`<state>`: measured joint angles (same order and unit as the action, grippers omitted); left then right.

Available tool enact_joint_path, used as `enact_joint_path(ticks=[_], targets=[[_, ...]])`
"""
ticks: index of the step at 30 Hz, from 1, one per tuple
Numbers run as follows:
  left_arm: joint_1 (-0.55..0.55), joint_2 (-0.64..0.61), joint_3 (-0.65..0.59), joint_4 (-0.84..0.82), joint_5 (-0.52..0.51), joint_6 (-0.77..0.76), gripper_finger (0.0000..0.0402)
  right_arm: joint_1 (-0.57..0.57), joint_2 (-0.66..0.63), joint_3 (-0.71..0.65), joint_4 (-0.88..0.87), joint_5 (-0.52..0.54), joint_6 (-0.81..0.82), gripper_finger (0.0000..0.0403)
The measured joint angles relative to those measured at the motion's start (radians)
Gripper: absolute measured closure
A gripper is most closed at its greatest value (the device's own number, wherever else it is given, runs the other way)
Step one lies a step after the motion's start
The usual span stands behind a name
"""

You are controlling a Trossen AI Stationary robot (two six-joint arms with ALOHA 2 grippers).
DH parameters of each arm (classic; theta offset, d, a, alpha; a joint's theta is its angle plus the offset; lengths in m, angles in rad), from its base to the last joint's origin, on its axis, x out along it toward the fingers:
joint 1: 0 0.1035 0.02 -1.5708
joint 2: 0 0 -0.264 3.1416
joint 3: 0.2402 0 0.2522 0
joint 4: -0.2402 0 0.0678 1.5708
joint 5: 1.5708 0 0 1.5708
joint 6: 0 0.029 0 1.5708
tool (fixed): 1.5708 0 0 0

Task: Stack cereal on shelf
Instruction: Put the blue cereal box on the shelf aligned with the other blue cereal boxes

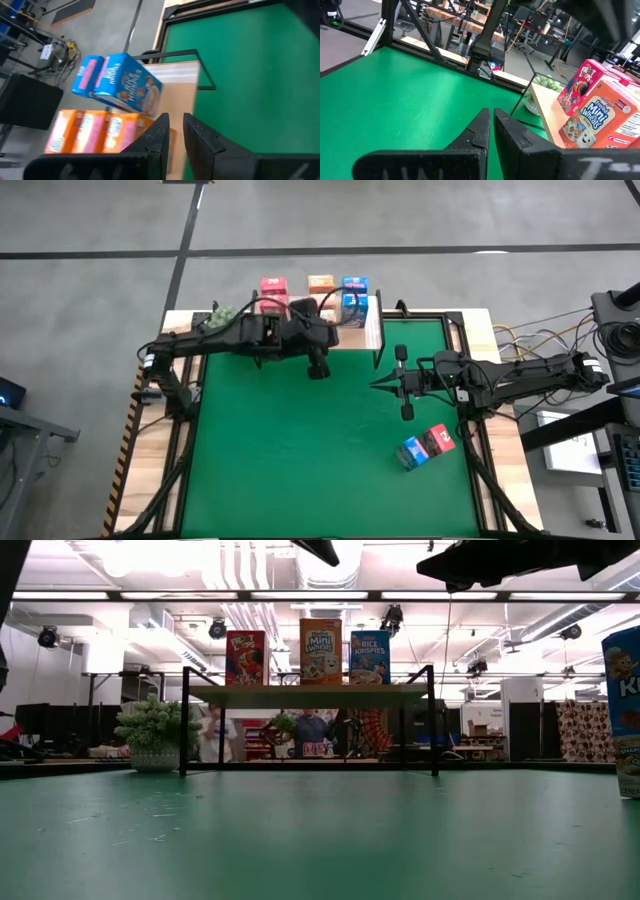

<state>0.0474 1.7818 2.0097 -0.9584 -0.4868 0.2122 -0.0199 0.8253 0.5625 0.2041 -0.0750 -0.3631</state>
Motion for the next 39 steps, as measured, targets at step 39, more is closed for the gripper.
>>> enact_joint_path(ticks=[39], targets=[[-0.238, -0.724, -1.042, 0.563, -0.003, -0.202, 0.0363, 0.152, 0.1, 0.187, -0.177, -0.011, 0.742, 0.039]])
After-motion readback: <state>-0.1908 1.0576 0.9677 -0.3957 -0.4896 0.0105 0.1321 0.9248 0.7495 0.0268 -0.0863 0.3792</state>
